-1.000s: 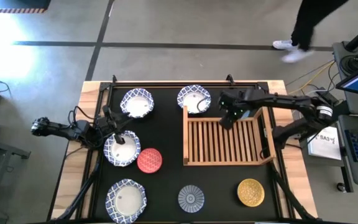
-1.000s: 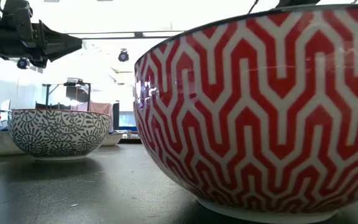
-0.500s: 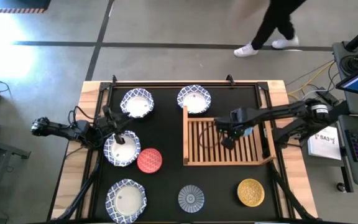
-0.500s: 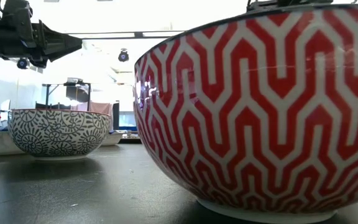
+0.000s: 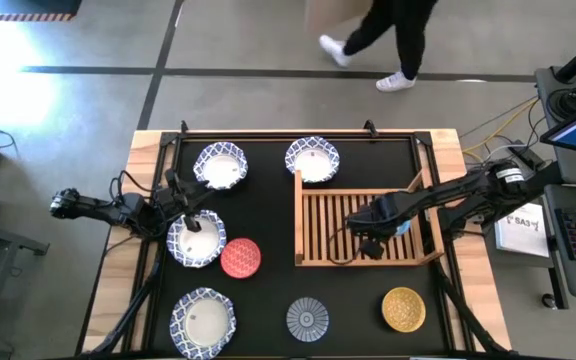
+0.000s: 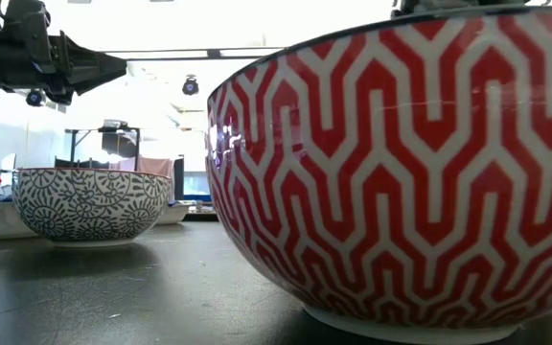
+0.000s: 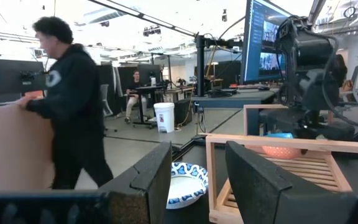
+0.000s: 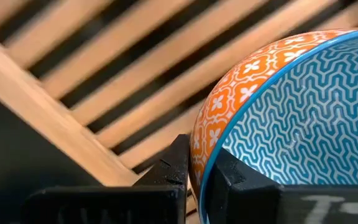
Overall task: Place and stack bowls onto a shelf
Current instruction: Put the light blue patterned bowl on the shelf, then stack the yellow patterned bowl on top of the light blue patterned bowl on the shelf
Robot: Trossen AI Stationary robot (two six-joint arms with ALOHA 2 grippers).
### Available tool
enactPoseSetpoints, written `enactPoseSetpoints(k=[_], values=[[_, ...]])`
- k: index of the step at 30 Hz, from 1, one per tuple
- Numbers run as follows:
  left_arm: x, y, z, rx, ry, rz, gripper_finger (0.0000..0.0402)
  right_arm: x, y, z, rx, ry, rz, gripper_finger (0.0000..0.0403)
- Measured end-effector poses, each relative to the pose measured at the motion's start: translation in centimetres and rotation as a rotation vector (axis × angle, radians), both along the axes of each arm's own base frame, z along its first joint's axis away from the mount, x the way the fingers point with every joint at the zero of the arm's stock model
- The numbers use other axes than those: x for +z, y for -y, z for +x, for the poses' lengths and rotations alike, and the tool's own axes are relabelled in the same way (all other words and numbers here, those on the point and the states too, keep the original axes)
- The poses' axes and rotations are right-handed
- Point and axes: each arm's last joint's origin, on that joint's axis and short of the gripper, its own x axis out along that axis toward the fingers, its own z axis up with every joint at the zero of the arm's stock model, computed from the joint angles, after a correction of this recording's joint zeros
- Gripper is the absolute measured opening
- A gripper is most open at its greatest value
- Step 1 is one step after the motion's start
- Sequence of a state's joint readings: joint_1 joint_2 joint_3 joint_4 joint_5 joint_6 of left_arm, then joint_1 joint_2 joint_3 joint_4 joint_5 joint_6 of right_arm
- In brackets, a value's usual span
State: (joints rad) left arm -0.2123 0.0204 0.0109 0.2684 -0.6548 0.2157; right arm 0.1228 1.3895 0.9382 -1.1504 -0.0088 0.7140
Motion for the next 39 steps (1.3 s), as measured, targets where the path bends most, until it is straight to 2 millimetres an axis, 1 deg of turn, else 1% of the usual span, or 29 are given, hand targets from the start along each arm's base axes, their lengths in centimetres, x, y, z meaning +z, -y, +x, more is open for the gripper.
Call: enactPoseSetpoints(k=[7, 11, 15, 19, 24, 28, 32, 36, 39], values=[[0.0, 0.0, 0.0, 0.000, 0.000, 0.000, 0.0135, -1.5, -0.3, -0.9, -0.014, -0.040, -0.012, 0.0013], [0.0, 0.0, 0.0, 0.000, 0.000, 0.000, 0.0135, -1.9, -0.3, -0.9, -0.013, -0.015, -0.012, 0.0013], [0.0, 0.0, 0.0, 0.000, 0.000, 0.000, 0.0135, -2.4, -0.3, -0.9, -0.013, -0.029, -0.017, 0.0016], [0.0, 0.0, 0.0, 0.000, 0.000, 0.000, 0.0135, -2.6, -0.4, -0.6, -0.012, -0.011, -0.017, 0.0040], [0.0, 0.0, 0.0, 0.000, 0.001, 0.000, 0.0135, -2.5, -0.4, -0.4, -0.007, 0.004, -0.014, 0.0087], [0.0, 0.0, 0.0, 0.000, 0.000, 0.000, 0.0135, -1.9, -0.5, -0.1, -0.007, 0.015, -0.003, 0.0123], [0.0, 0.0, 0.0, 0.000, 0.000, 0.000, 0.0135, 0.0, -0.6, 0.6, 0.000, 0.014, -0.001, 0.0149], [0.0, 0.0, 0.0, 0.000, 0.000, 0.000, 0.0135, 2.0, -0.7, 1.4, 0.000, 0.049, 0.000, 0.0161], [0.0, 0.0, 0.0, 0.000, 0.000, 0.000, 0.0135, 3.0, -0.8, 2.0, -0.047, 0.088, 0.007, 0.0160]])
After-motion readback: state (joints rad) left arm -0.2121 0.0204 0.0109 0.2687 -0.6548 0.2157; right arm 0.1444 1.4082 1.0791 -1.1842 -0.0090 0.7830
